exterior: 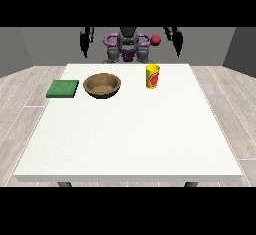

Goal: Pick the cup and pour the ball into the bowl, then pick the bowl and place it on the pad

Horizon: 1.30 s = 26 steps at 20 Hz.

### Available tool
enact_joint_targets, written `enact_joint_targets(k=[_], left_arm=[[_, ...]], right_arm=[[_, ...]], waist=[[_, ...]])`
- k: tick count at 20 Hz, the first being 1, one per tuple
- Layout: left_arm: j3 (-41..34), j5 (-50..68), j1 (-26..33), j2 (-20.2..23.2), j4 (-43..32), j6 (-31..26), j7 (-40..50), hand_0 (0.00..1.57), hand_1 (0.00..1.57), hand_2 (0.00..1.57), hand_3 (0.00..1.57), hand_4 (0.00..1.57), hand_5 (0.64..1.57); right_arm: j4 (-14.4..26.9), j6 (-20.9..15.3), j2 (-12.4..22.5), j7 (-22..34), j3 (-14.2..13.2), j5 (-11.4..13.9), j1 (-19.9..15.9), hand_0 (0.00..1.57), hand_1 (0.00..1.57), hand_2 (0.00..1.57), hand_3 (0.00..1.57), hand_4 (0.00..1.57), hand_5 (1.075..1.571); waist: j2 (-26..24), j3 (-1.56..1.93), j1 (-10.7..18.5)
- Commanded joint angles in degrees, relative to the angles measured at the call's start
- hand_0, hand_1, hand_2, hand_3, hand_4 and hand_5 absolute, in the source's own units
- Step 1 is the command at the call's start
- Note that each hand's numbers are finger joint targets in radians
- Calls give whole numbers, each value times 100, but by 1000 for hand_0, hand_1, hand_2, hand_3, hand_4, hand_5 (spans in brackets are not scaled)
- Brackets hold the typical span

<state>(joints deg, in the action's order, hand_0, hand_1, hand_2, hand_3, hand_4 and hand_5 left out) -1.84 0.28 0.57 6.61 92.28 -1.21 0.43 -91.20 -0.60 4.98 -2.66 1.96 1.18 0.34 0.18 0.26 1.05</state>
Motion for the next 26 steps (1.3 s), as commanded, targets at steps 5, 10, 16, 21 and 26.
enact_joint_targets(k=[5,10,16,21,26], left_arm=[[-54,67,-93,267,574,-90,519,0,0,0,0,0,1557],[-581,1040,-402,95,884,-139,936,0,0,0,0,0,1558],[-910,1284,-532,233,958,-329,611,0,0,0,0,0,1547],[-868,845,-736,57,184,-254,-405,0,0,0,0,0,1536],[-644,332,-692,-298,-505,-79,-1508,0,0,0,0,0,1524]], right_arm=[[-534,17,222,561,-88,-47,-25,0,0,0,0,0,1569],[-437,1145,1077,699,-1388,-1639,99,0,0,0,0,0,1569],[-380,1063,909,418,-1540,-1531,-118,0,0,0,0,0,1569],[-262,1351,753,-103,-1286,-1383,-51,0,0,0,0,0,1570],[-102,1199,469,-525,-1102,-1119,-245,0,0,0,0,0,1570]], waist=[[-1436,-9,-57],[-997,-25,-248],[-368,-26,-127],[128,-27,-454],[507,-28,-493]])
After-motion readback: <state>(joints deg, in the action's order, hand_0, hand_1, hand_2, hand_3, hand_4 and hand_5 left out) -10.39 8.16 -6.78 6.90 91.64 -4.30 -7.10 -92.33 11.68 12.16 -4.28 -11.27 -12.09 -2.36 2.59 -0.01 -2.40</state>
